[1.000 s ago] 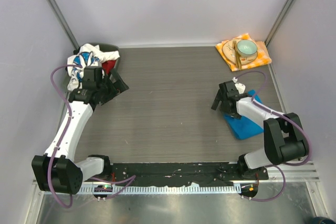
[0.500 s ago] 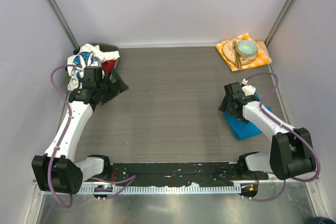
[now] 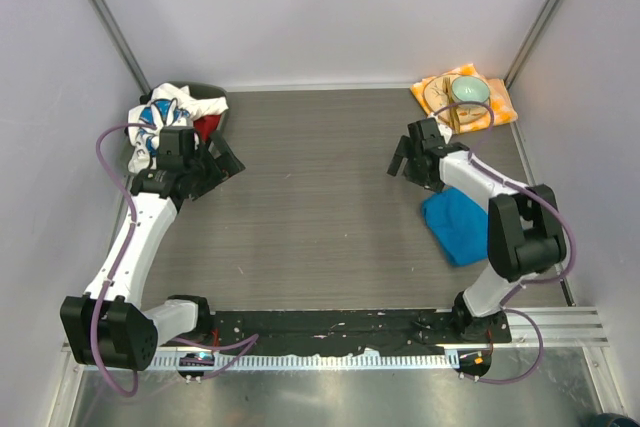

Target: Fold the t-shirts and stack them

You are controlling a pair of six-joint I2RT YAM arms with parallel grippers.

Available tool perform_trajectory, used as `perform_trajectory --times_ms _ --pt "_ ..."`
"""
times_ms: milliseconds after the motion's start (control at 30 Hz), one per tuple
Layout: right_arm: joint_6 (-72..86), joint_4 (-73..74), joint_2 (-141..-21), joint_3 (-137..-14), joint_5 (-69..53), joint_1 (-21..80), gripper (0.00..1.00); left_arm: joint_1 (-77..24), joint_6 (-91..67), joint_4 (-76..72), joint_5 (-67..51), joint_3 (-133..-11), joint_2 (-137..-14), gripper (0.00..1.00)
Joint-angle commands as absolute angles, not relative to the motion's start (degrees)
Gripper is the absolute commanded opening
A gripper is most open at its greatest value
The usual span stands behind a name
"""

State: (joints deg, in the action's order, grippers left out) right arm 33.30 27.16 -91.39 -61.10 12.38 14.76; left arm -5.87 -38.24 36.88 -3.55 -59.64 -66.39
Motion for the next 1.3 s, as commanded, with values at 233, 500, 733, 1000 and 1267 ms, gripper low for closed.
perform_trajectory --times_ms 233,500,733,1000,1267 --pt "31.9 19.2 -102.8 -67.1 9.1 14.9 1.00 -5.9 -36.9 35.3 -3.2 -59.4 -66.1 1.00" --pt "32.6 22.5 -94.9 -56.0 14.9 14.9 1.00 -5.9 -36.9 35.0 -3.4 -59.2 -66.4 1.00" --pt "37.6 31.5 -89.5 -51.2 24.4 14.9 1.00 -5.9 -36.7 35.1 -3.3 -59.0 -66.4 1.00" --pt "46.0 38.4 -86.2 -46.9 31.0 12.1 1.00 -5.8 -36.6 34.7 -3.4 -58.6 -66.3 1.00" --pt "46.4 38.5 -84.7 -45.6 31.7 10.9 1.00 -5.8 -36.6 35.0 -3.5 -58.6 -65.9 1.00"
